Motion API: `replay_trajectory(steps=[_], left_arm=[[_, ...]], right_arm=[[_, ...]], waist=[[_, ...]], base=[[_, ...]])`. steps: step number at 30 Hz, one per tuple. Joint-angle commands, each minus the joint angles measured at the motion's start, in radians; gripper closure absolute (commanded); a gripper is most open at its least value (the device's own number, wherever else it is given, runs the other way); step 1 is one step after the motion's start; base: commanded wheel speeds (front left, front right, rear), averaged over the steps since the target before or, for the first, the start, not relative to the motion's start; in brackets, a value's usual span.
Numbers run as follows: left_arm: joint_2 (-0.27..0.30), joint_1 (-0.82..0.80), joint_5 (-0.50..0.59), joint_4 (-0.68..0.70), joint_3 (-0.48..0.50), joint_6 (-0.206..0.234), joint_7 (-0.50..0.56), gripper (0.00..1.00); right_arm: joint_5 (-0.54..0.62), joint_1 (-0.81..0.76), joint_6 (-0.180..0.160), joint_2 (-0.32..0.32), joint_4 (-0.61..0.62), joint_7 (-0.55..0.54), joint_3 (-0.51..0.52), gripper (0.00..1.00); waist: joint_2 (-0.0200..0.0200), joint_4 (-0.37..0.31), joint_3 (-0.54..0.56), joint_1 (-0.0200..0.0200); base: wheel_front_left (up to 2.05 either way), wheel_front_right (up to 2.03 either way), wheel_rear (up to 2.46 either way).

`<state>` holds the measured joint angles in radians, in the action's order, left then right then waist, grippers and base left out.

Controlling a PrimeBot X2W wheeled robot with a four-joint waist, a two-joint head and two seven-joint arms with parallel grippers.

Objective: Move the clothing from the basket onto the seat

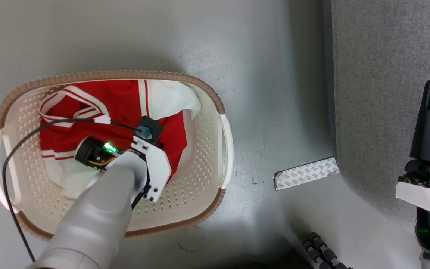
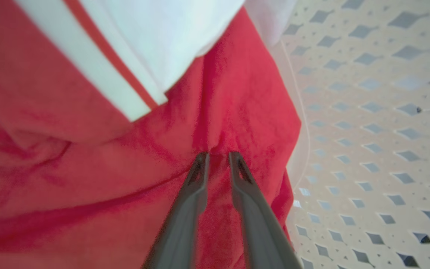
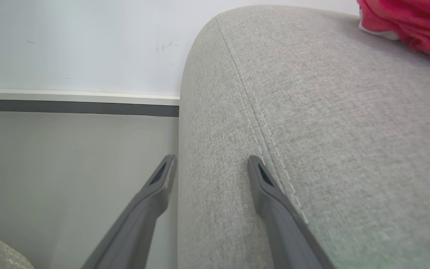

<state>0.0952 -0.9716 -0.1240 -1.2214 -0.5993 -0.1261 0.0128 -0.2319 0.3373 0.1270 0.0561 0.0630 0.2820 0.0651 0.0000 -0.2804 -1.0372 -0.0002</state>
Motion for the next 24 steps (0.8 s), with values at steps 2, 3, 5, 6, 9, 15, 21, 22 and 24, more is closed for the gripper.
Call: replay_trajectory(steps=[2, 3, 5, 6, 9, 15, 21, 22, 24], left_arm=[[0.001, -0.011, 0.004, -0.008, -0.005, -0.004, -0.009, 0.87], [0.0, -0.013, 0.004, -0.012, -0.009, -0.003, -0.014, 1.0], [-0.001, -0.016, 0.0, -0.018, -0.014, -0.004, -0.019, 1.0], [-0.002, -0.02, -0.004, -0.019, -0.017, -0.004, -0.024, 1.0], [-0.007, -0.024, -0.014, -0.024, -0.022, -0.004, -0.043, 1.0], [-0.017, -0.042, -0.054, -0.027, -0.001, 0.002, -0.1, 1.0], [-0.029, -0.052, -0.133, -0.019, 0.056, 0.0, -0.17, 1.0], [-0.031, -0.05, -0.154, -0.017, 0.072, -0.001, -0.179, 1.0], [-0.034, -0.045, -0.2, -0.007, 0.1, -0.003, -0.196, 1.0]], right_arm=[[-0.007, -0.043, 0.007, -0.01, -0.069, -0.032, -0.006, 0.0], [-0.007, -0.044, 0.007, -0.01, -0.067, -0.032, -0.005, 0.0], [-0.005, -0.046, 0.007, -0.01, -0.065, -0.032, -0.002, 0.0], [-0.004, -0.046, 0.007, -0.01, -0.064, -0.032, 0.0, 0.0], [0.002, -0.05, 0.007, -0.011, -0.061, -0.032, 0.006, 0.0], [0.015, -0.058, 0.007, -0.01, -0.057, -0.032, 0.017, 0.0], [0.022, -0.019, 0.007, -0.006, -0.046, -0.032, 0.005, 0.0], [0.021, -0.013, 0.008, -0.005, -0.046, -0.032, 0.004, 0.0], [0.022, -0.003, 0.008, -0.002, -0.043, -0.029, 0.004, 0.0]], waist=[[0.0, 0.0, 0.0, 0.0002], [0.0, 0.001, 0.001, 0.0002], [0.0, 0.002, 0.001, 0.0002], [0.0, 0.003, 0.001, 0.0002], [0.0, 0.005, 0.001, 0.0002], [0.0, 0.017, 0.004, 0.0002], [0.0, 0.028, 0.018, 0.0002], [0.0, 0.03, 0.021, 0.0002], [0.0, 0.032, 0.029, 0.0002]], base=[[0.0, 0.0, 0.0], [0.0, 0.0, 0.0], [0.0, 0.0, 0.0], [0.0, 0.0, 0.0], [0.0, 0.0, 0.0], [0.0, 0.0, 0.0], [0.0, 0.0, 0.0], [0.0, 0.0, 0.0], [0.0, 0.0, 0.0]])
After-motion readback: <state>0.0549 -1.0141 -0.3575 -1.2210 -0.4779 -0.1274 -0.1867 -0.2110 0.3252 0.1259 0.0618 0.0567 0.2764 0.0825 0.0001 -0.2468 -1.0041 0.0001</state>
